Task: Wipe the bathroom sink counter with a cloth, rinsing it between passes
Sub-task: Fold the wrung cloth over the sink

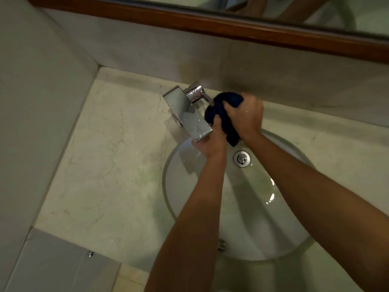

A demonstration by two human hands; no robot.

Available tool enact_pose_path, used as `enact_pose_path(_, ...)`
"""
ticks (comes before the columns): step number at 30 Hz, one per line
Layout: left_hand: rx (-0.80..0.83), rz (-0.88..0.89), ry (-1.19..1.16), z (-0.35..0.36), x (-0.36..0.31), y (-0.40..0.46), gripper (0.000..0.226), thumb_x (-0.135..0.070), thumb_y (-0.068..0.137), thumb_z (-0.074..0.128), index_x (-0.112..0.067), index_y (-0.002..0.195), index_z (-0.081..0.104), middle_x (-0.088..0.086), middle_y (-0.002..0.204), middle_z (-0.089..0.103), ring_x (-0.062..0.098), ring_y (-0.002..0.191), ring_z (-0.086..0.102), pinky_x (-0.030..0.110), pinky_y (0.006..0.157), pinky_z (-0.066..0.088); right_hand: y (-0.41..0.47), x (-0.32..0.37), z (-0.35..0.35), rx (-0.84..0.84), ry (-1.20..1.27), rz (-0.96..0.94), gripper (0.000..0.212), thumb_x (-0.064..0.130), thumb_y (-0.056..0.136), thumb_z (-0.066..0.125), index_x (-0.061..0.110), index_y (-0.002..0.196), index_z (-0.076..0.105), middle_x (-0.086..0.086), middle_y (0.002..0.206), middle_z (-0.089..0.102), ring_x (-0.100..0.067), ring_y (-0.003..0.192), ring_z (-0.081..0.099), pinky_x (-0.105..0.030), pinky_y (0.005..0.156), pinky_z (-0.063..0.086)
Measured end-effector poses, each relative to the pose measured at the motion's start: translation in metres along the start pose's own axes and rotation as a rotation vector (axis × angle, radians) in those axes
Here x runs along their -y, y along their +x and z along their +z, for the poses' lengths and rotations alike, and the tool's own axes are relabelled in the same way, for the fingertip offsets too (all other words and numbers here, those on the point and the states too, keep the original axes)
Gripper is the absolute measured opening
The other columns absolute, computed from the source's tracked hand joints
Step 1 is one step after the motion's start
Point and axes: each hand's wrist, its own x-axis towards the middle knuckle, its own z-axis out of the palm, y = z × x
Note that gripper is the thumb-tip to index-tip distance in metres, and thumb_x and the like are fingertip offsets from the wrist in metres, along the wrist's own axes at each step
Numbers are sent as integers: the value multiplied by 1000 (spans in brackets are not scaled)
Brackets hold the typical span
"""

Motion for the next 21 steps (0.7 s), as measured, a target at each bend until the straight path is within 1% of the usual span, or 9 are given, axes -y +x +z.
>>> enact_pose_path(1,26,27,48,2,3,-7,43,-31,84,82,4,101,64,19,97,73,26,76,72,30,67,62,-5,-17,-7,-16,0,19,32,38,86,72,7,88,76,-12,78,74,-27,73,69,-36,62,53)
enact_pose_path(3,153,68,289,1,-3,-21,35,-47,84,72,-13,82,61,14,96,72,32,93,71,43,93,58,-17,-37,-29,-27,25,76,38,44,88,72,7,89,74,-11,79,73,-26,73,69,-35,63,55)
enact_pose_path(5,264,68,495,-6,-11,-23,33,-56,81,65,-26,74,52,13,100,72,34,101,70,45,102,52,-23,-45,-49,3,70,150,40,46,87,75,7,96,75,-11,85,75,-25,78,71,-36,70,58)
enact_pose_path(7,336,94,608,-16,-27,-26,35,-57,81,66,-25,72,53,13,101,73,32,101,70,42,102,52,-23,-47,-66,77,110,216,38,42,85,80,8,101,76,-12,94,77,-27,87,72,-38,79,59)
enact_pose_path(9,434,144,684,-28,-40,-35,32,-52,91,66,-27,75,54,6,100,72,25,103,67,33,100,48,-28,-50,-84,105,214,299,37,38,81,85,9,102,76,-8,97,77,-25,92,73,-38,84,60)
enact_pose_path(13,624,161,537,-47,-44,-59,18,-37,100,63,-21,91,61,-3,89,70,15,90,68,28,80,54,-61,-62,-136,143,427,378,35,35,76,90,12,98,76,-2,91,78,-16,84,75,-31,74,60)
enact_pose_path(16,725,112,483,-40,-30,-87,25,-32,104,58,-9,114,61,2,98,74,13,85,71,23,67,56,-90,-84,-182,160,578,466,39,27,77,89,8,109,75,-6,100,79,-19,92,76,-33,80,61)
enact_pose_path(18,774,74,510,-27,-16,-115,29,-33,105,56,-8,119,58,3,99,74,13,82,71,25,63,57,-107,-104,-213,128,663,520,39,23,79,87,9,113,74,-7,104,79,-23,98,75,-34,83,61)
enact_pose_path(21,833,-20,513,2,12,-163,34,-34,101,63,-11,124,55,10,116,72,19,90,71,28,64,58,-125,-138,-260,47,729,551,32,17,84,83,12,114,72,-7,108,78,-24,103,74,-33,81,60)
